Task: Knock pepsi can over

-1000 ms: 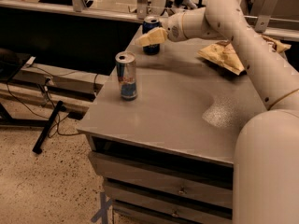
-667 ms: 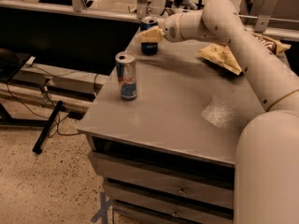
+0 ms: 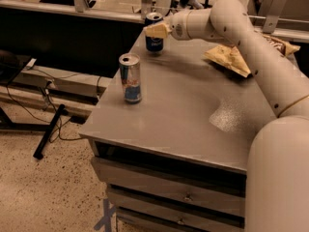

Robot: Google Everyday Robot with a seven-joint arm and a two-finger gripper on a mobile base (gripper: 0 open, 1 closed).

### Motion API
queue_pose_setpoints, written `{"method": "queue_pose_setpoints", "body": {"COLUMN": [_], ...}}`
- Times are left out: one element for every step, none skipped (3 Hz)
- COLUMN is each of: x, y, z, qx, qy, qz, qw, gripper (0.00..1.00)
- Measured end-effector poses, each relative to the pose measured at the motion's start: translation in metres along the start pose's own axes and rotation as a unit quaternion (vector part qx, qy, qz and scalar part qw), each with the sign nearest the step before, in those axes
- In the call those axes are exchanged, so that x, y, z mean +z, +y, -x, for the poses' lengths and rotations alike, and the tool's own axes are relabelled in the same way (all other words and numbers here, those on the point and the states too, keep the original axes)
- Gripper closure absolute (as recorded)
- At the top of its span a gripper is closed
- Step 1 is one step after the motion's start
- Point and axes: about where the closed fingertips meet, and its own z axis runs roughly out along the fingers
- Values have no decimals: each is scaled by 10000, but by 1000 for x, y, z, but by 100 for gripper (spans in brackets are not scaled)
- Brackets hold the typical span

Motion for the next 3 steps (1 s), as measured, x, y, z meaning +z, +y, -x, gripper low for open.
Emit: {"method": "queue_pose_setpoints", "body": {"x": [-39, -101, -142], "y": [-6, -7, -12], "z": [15, 0, -26], "qx": [-169, -248, -89], "qy": [198, 1229, 2027], "qz": [-153, -408, -652], "qw": [9995, 9913, 9770], "gripper": [100, 100, 100]}}
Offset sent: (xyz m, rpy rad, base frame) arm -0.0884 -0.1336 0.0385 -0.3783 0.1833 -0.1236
